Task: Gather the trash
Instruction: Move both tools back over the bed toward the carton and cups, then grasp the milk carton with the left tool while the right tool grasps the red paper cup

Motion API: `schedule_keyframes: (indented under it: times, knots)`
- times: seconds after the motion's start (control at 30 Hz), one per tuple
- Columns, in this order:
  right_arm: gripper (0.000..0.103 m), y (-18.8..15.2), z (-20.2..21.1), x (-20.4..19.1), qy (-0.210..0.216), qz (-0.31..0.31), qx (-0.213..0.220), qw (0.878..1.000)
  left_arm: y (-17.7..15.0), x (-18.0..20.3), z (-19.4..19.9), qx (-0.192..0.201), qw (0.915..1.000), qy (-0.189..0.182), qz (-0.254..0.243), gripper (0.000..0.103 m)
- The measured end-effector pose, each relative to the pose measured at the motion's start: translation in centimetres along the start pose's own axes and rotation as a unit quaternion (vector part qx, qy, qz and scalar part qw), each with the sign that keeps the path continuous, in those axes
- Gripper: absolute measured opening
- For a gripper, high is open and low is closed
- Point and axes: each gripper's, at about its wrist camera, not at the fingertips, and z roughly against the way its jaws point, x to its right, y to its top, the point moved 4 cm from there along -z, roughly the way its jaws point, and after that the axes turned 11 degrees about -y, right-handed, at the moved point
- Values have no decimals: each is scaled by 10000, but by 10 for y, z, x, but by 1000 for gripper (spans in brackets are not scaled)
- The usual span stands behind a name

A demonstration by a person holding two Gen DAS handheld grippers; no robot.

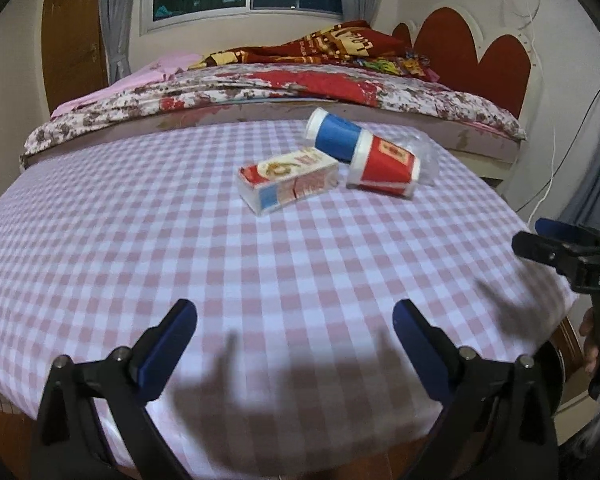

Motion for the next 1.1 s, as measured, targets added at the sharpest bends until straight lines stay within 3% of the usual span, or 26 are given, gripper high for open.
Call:
schedule_keyframes:
  times: [0.53, 0.97, 1.1]
  knots:
    - [102, 44, -59, -2, 61, 359, -123, 9993, 56, -43, -67, -89, 9997, -34, -227, 93]
    - [102, 55, -114, -2, 114, 620, -442, 9970, 91, -47, -125, -506, 9927, -628, -898, 93]
    - [102, 54, -120, -6, 143, 585, -473, 9971, 94, -44, -134, -625, 9919, -648, -894, 71]
